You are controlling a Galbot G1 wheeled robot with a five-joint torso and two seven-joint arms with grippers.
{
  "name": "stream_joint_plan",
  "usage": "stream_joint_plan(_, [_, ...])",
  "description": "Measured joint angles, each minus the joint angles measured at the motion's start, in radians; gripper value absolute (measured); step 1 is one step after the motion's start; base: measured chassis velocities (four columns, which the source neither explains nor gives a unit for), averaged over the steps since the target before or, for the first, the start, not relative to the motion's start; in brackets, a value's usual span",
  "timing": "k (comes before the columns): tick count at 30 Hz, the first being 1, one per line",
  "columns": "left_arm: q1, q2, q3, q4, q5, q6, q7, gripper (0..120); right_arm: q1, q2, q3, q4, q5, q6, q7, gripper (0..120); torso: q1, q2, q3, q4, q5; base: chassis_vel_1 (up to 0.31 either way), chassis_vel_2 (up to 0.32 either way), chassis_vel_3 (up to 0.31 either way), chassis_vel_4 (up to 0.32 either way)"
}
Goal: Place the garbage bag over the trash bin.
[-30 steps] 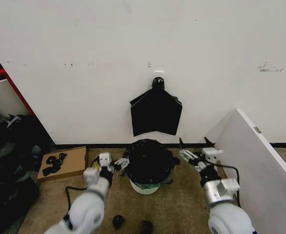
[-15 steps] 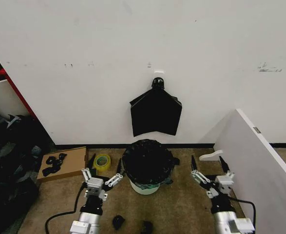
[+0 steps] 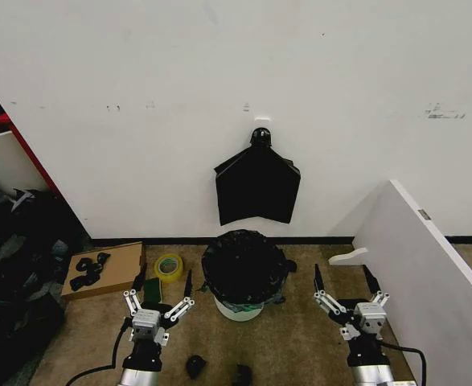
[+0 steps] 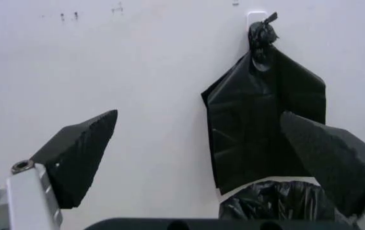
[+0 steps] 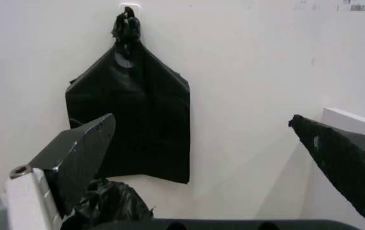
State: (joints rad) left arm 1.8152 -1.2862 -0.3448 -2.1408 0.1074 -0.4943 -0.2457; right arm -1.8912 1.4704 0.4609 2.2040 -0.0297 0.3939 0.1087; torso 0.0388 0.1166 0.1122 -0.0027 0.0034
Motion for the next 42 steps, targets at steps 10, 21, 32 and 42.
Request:
stream_joint_plan(10, [-0.015, -0.014, 0.013, 0.018, 0.02, 0.004, -0.024, 100, -0.009, 0.033, -0.018, 0.002, -0.02, -0.005, 0.001, 100, 0.0, 0.0, 0.0, 0.0001, 0.0001, 0.0, 0.0, 0.0, 0.0])
stream_joint_plan(21, [-0.043, -0.006, 0.021, 0.02, 0.006, 0.034, -0.027, 100, -0.011, 0.067, -0.033, -0.008, -0.059, -0.011, -0.013, 100, 0.0, 0.0, 0.0, 0.0001, 0.0001, 0.0, 0.0, 0.0, 0.0])
stream_joint_plan(32, [-0.058, -0.005, 0.063, 0.022, 0.029, 0.061, -0.026, 100, -0.023, 0.093, -0.021, 0.001, -0.067, -0.011, -0.016, 100, 0.0, 0.0, 0.0, 0.0, 0.0001, 0.0, 0.0, 0.0, 0.0])
stream_joint_plan(42, [-0.057, -0.009, 0.068, 0.014, 0.047, 0.064, -0.025, 100, -0.029, 0.101, -0.025, 0.01, -0.076, -0.006, -0.017, 100, 0.0, 0.0, 0.0, 0.0, 0.0001, 0.0, 0.0, 0.0, 0.0])
